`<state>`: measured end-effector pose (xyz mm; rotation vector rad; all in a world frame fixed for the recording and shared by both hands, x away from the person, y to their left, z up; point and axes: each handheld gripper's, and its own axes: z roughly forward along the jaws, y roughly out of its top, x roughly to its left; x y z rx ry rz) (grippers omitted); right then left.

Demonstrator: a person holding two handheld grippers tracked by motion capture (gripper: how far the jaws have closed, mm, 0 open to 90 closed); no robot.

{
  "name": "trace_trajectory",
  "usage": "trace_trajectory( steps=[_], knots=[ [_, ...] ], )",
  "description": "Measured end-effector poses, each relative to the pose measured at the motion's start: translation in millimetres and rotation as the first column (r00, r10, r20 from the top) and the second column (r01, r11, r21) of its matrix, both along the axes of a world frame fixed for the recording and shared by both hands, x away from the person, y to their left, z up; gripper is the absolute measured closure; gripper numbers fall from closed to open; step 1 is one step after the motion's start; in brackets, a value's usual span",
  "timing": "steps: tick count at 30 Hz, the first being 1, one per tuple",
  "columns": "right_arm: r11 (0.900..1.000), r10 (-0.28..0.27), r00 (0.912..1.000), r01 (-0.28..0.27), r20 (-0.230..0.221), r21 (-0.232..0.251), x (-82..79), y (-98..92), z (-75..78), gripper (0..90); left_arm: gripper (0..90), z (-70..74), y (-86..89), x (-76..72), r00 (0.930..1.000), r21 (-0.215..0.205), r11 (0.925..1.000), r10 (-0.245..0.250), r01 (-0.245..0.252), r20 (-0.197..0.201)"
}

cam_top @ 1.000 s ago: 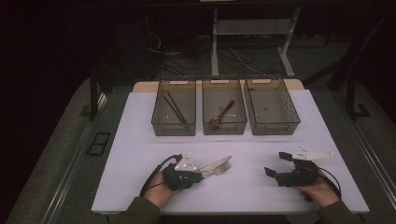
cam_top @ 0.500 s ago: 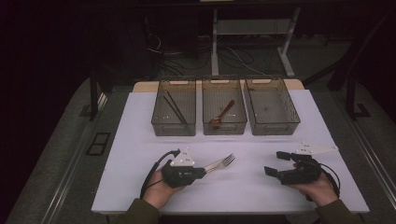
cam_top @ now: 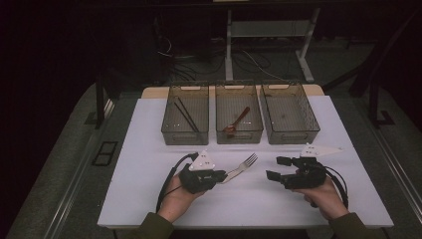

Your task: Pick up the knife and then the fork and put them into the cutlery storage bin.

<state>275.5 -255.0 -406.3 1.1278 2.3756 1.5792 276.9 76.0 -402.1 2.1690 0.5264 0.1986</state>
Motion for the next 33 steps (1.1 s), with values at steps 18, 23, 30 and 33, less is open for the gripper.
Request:
trace_trajectory(
  steps=[18,23,30,33],
  knots=[
    [0.995,-0.017,0.9968,0.025,-0.078,0.093,36.3,31.2,0.4,58.6,83.1,6.2,-20.1,5.2,0.9978,-0.027,0.9990,0.038,-0.036,0.054],
    [0.992,-0.008,0.9967,0.018,-0.081,0.124,40.1,38.9,-0.8,72.4,83.1,5.6,-18.8,5.2,0.9977,-0.029,0.9989,0.038,-0.037,0.057],
    [0.978,0.015,0.9985,-0.003,-0.053,0.207,39.8,38.8,3.4,87.2,83.2,1.1,-22.5,5.0,0.9986,-0.027,0.9993,0.026,-0.025,0.046],
    [0.980,0.019,0.9993,-0.012,-0.033,0.201,38.7,37.4,5.8,87.3,82.3,0.8,-21.2,6.0,0.9993,-0.051,0.9987,0.010,-0.008,0.035]
  ],
)
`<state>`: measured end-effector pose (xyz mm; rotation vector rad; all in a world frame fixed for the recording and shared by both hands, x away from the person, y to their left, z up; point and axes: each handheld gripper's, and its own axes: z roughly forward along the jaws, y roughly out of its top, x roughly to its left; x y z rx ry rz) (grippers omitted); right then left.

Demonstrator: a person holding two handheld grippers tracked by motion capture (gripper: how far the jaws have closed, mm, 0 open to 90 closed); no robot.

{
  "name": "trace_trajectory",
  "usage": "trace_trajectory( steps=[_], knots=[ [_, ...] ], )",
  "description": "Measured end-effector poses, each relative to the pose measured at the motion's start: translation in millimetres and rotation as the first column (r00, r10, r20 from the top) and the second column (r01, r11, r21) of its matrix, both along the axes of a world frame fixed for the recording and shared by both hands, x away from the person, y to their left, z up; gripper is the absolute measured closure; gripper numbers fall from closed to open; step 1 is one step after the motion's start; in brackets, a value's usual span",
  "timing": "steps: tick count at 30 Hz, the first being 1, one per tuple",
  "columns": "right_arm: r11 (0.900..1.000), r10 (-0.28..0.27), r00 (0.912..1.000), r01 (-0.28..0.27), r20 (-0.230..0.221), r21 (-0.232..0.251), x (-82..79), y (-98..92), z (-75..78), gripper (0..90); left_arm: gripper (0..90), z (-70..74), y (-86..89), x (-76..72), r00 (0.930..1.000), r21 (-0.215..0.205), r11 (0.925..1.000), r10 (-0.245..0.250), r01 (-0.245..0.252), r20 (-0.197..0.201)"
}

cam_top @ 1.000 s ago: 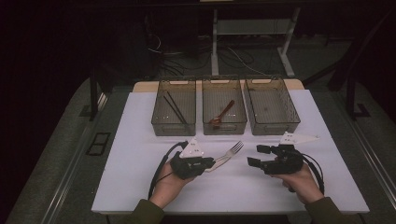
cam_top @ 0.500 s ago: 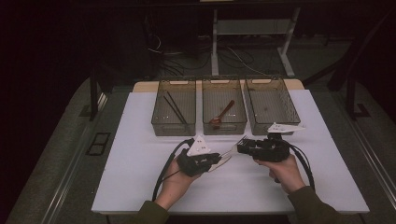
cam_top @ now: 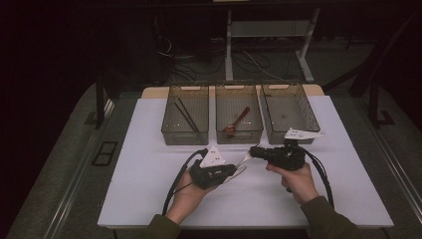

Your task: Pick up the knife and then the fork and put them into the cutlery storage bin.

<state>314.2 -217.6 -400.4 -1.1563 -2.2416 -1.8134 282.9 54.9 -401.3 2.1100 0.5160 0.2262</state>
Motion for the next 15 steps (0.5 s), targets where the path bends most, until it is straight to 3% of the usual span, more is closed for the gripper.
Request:
trace_trajectory(
  steps=[3,7,15],
  knots=[
    [1.000,-0.005,0.9999,0.005,0.010,0.005,-0.3,-2.1,2.1,87.3,75.7,-0.5,3.5,0.8,1.0000,-0.017,0.9998,-0.006,0.006,0.001],
    [0.999,-0.035,0.9987,0.037,0.036,-0.037,0.8,-10.6,6.5,87.4,68.8,-1.1,14.5,1.7,0.9999,-0.052,0.9987,-0.002,0.001,-0.012],
    [0.993,-0.102,0.9932,0.105,0.056,-0.058,3.4,-37.2,14.8,87.3,55.5,-6.6,50.2,0.0,0.9998,-0.093,0.9957,0.005,-0.007,-0.018]
  ],
)
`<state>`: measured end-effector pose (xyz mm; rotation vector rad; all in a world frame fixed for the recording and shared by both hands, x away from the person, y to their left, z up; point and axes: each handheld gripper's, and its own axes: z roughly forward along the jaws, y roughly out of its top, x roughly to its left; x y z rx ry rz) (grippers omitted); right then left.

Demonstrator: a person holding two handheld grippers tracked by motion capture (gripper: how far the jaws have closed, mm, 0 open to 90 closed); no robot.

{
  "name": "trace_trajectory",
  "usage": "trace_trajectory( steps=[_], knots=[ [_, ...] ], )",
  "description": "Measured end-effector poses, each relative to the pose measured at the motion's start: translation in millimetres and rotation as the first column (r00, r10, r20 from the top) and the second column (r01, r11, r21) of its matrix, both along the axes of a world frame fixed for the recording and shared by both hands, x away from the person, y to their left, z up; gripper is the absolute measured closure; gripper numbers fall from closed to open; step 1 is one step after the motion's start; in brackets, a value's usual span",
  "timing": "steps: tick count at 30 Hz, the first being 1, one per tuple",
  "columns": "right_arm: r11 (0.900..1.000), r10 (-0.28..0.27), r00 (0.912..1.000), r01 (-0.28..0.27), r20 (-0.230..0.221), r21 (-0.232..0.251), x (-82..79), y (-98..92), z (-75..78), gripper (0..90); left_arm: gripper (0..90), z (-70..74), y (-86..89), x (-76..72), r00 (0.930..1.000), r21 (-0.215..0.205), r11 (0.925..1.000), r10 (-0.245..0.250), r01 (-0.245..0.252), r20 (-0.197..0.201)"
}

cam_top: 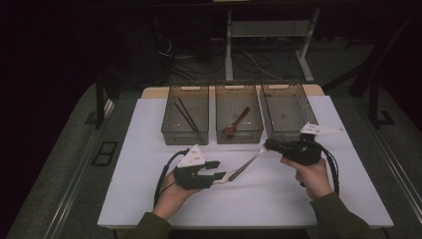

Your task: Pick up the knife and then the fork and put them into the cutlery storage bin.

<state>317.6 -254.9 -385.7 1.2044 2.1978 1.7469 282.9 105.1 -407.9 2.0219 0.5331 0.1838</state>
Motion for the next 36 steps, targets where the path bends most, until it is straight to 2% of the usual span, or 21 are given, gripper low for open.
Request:
trace_trajectory(
  steps=[3,10,13,18,20,24,26,30,33,36],
  knots=[
    [1.000,-0.023,0.9997,0.023,0.010,-0.004,0.1,-9.6,2.9,87.4,49.7,-3.2,15.8,-2.9,0.9999,-0.011,0.9999,0.009,-0.008,0.008],
    [0.997,-0.072,0.9972,0.072,0.019,0.005,2.7,-30.2,11.0,87.4,38.0,-11.2,42.4,-11.1,0.9992,-0.034,0.9987,0.039,-0.039,-0.004],
    [0.996,-0.092,0.9954,0.092,0.028,0.007,5.3,-39.3,15.7,87.4,33.4,-15.8,48.3,-13.8,0.9989,-0.037,0.9982,0.047,-0.047,-0.009],
    [0.991,-0.131,0.9904,0.131,0.043,0.022,11.6,-56.9,28.0,87.4,20.6,-17.9,51.6,-13.9,0.9978,-0.024,0.9976,0.066,-0.066,0.007],
    [0.988,-0.157,0.9864,0.156,0.049,0.026,16.2,-65.2,34.6,87.4,14.7,-18.6,51.5,-12.7,0.9970,-0.025,0.9967,0.078,-0.078,0.000],
    [0.979,-0.201,0.9778,0.200,0.058,0.033,27.3,-78.4,44.6,87.4,7.0,-18.8,50.4,-12.7,0.9955,-0.006,0.9956,0.094,-0.094,0.011],
    [0.975,-0.220,0.9738,0.218,0.058,0.036,32.6,-84.0,50.1,87.4,0.6,-19.4,50.1,-12.2,0.9944,-0.004,0.9944,0.106,-0.106,-0.005],
    [0.966,-0.258,0.9639,0.257,0.066,0.021,42.1,-95.0,60.1,87.4,0.0,-20.7,49.4,-12.2,0.9946,0.004,0.9948,0.102,-0.102,-0.019],
    [0.957,-0.289,0.9549,0.290,0.069,-0.002,49.0,-104.0,64.8,87.4,0.0,-19.9,48.7,-12.8,0.9953,0.009,0.9955,0.094,-0.094,-0.022],
    [0.947,-0.320,0.9449,0.321,0.069,-0.004,54.9,-114.7,68.9,87.5,0.0,-20.4,47.5,-13.5,0.9963,0.014,0.9964,0.084,-0.084,-0.017]
  ],
)
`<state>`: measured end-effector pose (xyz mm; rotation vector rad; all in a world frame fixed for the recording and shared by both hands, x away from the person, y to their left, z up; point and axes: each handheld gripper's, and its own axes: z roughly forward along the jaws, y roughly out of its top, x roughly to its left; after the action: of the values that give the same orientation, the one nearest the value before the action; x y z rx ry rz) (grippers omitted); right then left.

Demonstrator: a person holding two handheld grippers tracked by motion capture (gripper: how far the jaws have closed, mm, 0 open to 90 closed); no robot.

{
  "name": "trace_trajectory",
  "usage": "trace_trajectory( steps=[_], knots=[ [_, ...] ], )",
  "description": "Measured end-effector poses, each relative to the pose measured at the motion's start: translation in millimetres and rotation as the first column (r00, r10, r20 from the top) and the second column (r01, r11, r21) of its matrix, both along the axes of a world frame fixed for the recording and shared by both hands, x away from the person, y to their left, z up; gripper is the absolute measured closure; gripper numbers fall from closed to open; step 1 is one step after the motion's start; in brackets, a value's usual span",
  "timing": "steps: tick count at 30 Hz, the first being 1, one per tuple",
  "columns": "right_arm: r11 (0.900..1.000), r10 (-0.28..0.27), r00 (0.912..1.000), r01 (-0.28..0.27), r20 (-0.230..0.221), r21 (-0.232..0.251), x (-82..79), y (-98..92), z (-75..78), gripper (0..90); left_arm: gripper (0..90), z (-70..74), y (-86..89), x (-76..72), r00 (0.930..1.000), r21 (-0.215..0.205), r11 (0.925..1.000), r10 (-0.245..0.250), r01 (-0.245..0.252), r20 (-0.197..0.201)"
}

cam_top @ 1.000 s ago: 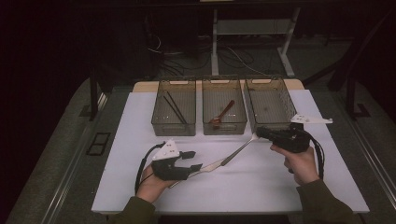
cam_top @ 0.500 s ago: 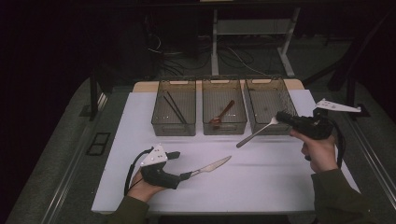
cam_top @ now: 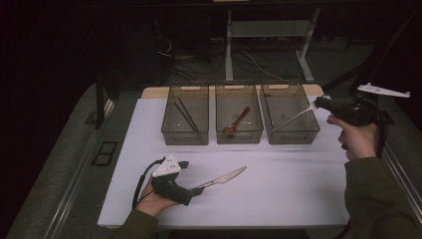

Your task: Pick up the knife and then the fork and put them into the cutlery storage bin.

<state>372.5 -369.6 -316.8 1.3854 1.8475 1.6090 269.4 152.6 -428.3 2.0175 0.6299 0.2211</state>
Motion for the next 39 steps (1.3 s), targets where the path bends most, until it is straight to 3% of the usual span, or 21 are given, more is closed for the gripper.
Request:
trace_trajectory(
  steps=[8,11,18,24,29,34,36,39],
  knots=[
    [0.995,-0.090,0.9958,0.090,-0.014,-0.037,20.0,-19.9,-2.4,87.5,0.0,0.8,-1.6,-0.9,0.9999,0.006,1.0000,-0.003,0.003,0.011],
    [0.993,-0.110,0.9928,0.108,-0.047,-0.046,27.3,-22.1,-9.3,87.5,0.0,0.4,-2.0,-1.0,0.9999,0.007,0.9999,-0.007,0.007,0.010],
    [0.992,-0.084,0.9895,0.072,-0.117,-0.105,44.9,-10.7,-26.9,87.4,0.0,-0.4,-4.2,-2.1,0.9997,0.015,0.9996,-0.023,0.023,0.006],
    [0.992,-0.052,0.9822,0.031,-0.181,-0.121,56.7,-4.0,-41.0,87.4,0.0,-0.4,-4.5,-2.3,0.9995,0.015,0.9994,-0.030,0.030,0.004],
    [0.993,-0.022,0.9724,-0.006,-0.232,-0.118,64.9,2.1,-51.3,87.4,0.0,-0.8,-5.3,-2.6,0.9994,0.021,0.9992,-0.035,0.035,0.000],
    [0.994,-0.017,0.9703,-0.009,-0.241,-0.107,71.8,4.6,-58.2,86.9,0.0,-0.9,-5.0,-2.4,0.9994,0.019,0.9992,-0.035,0.035,-0.004],
    [0.990,-0.040,0.9685,0.006,-0.246,-0.138,74.8,5.1,-60.2,85.3,0.0,-0.8,-5.1,-2.3,0.9994,0.020,0.9992,-0.035,0.035,-0.005],
    [0.975,-0.095,0.9645,0.041,-0.246,-0.216,79.1,5.3,-65.0,81.9,0.0,-1.1,-5.7,-1.8,0.9991,0.024,0.9989,-0.041,0.041,-0.007]
  ],
)
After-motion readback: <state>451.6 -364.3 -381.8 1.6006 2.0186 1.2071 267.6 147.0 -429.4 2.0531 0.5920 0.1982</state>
